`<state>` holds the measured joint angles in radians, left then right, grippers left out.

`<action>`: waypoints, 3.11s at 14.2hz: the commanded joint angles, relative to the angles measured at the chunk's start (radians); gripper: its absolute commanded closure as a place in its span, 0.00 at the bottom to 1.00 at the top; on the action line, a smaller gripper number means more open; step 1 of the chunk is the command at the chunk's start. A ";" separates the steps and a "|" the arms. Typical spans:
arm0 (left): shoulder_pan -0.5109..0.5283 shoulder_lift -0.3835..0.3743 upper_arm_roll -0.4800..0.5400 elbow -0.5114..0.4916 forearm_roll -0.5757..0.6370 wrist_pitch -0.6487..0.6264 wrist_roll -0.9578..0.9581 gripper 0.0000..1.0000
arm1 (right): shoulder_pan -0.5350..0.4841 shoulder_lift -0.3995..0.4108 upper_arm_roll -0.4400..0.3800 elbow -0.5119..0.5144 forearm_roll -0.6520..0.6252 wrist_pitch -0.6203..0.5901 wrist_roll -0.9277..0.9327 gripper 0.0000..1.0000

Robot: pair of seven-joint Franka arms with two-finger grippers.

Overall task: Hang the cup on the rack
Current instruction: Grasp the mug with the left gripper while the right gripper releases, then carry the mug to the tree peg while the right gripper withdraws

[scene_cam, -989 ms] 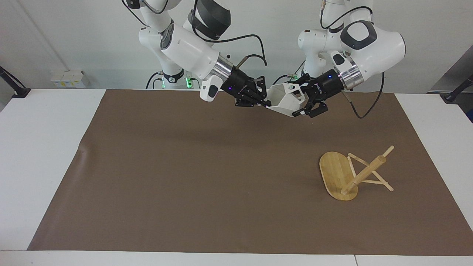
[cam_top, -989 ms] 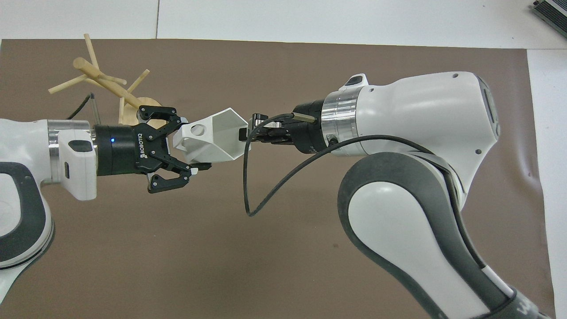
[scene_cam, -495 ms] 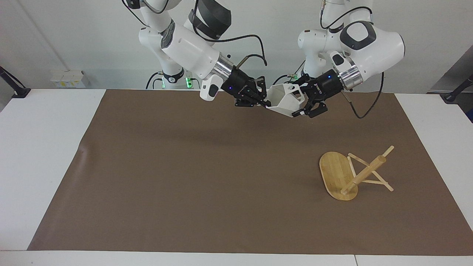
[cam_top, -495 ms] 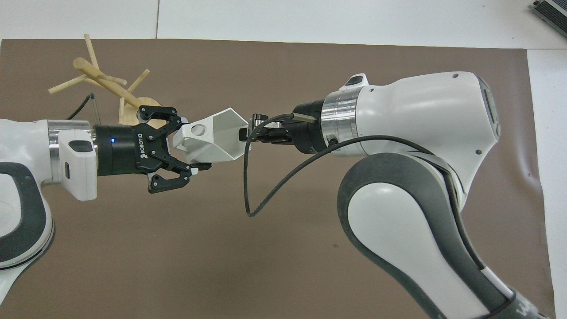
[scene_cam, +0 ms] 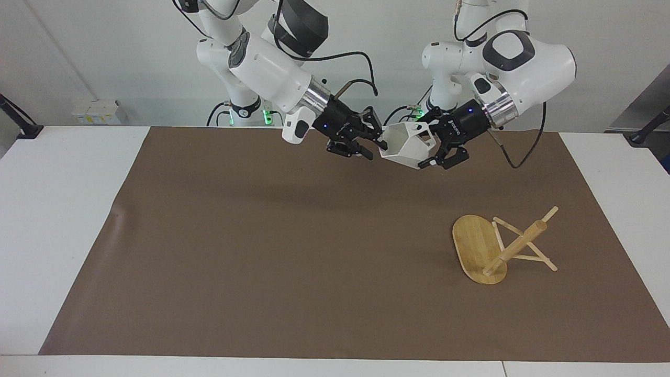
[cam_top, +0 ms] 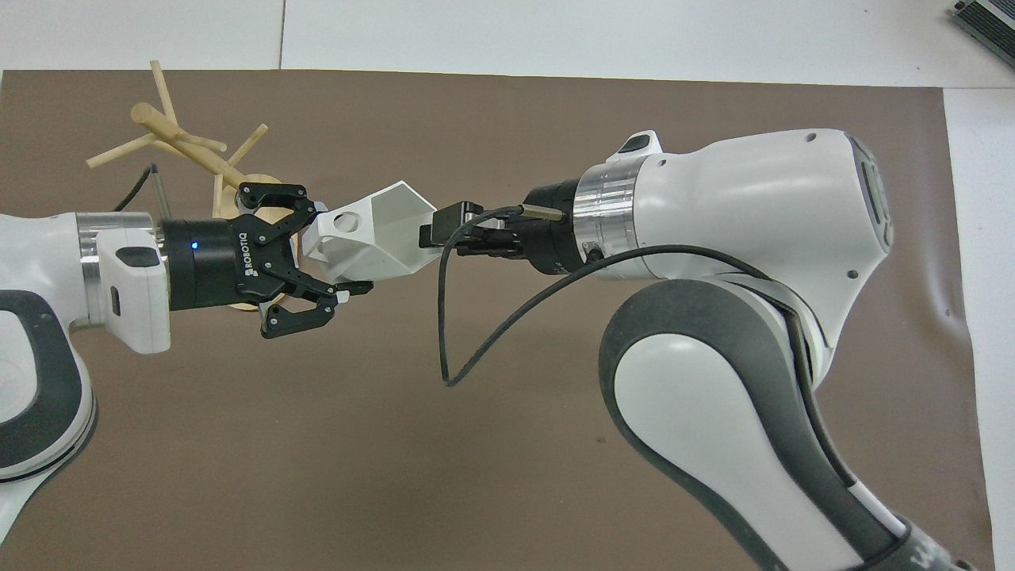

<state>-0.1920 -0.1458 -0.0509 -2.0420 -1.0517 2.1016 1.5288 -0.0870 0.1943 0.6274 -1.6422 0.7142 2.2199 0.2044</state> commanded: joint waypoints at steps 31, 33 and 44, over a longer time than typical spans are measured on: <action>0.023 0.121 0.000 -0.133 0.318 0.603 -0.407 1.00 | -0.020 -0.156 -0.526 0.004 -0.736 -0.427 -0.037 0.00; 0.045 0.126 0.000 -0.122 0.334 0.603 -0.409 1.00 | -0.020 -0.171 -0.531 0.005 -0.733 -0.459 -0.039 0.00; 0.060 0.170 0.002 -0.066 0.340 0.604 -0.626 1.00 | -0.013 -0.194 -0.597 0.067 -0.720 -0.675 -0.037 0.00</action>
<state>-0.1372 0.0069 -0.0444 -2.1259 -0.7364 2.6934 1.0096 -0.1081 0.0054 0.0448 -1.5880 -0.0007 1.5751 0.1856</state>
